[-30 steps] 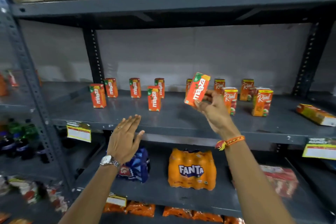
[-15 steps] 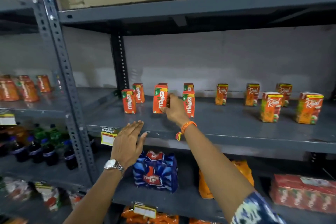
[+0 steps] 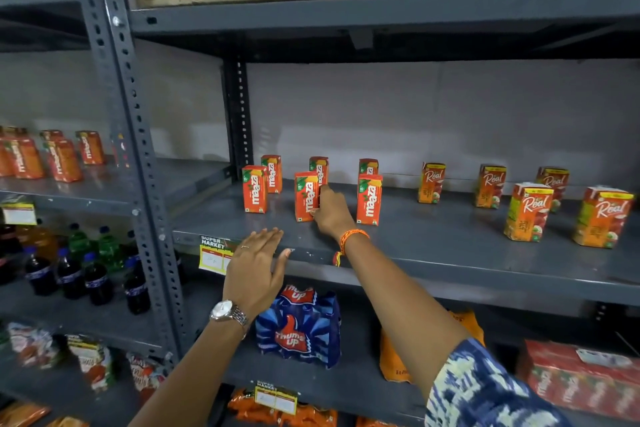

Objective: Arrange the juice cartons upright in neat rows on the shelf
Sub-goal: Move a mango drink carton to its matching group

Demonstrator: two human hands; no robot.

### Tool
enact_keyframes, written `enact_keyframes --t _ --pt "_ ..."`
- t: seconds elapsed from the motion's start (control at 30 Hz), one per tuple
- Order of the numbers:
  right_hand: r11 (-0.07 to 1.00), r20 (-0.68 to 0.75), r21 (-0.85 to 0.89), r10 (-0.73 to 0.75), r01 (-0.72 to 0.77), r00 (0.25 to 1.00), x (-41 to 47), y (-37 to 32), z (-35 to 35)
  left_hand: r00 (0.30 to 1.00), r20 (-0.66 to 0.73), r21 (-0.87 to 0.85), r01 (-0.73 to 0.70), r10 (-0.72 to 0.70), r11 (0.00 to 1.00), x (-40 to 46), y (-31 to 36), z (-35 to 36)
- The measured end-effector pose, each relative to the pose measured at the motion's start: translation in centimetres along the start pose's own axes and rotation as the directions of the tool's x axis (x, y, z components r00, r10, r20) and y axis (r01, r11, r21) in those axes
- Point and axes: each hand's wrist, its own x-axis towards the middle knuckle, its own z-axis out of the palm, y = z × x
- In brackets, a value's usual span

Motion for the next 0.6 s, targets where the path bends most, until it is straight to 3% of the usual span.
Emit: enact_keyframes --t 0.27,0.43,0.6 --pt "0.941 -0.157 -0.262 -0.261 0.214 0.952 -2.4 0.2 -4.2 0.999 -0.029 -0.006 0.028 -0.028 1.0 -1.1 2.7 0.9" --pt "0.876 -0.478 -0.321 -0.477 0.359 0.738 -5.1 3.2 -10.4 0.998 -0.053 -0.07 -0.027 0.023 0.997 -1.5 8.0 2.7" --pt "0.883 -0.69 -0.357 -0.469 0.305 0.551 -7.8 9.5 -18.8 0.995 -0.061 -0.114 -0.086 0.079 0.99 -1.5 14.7 5.0"
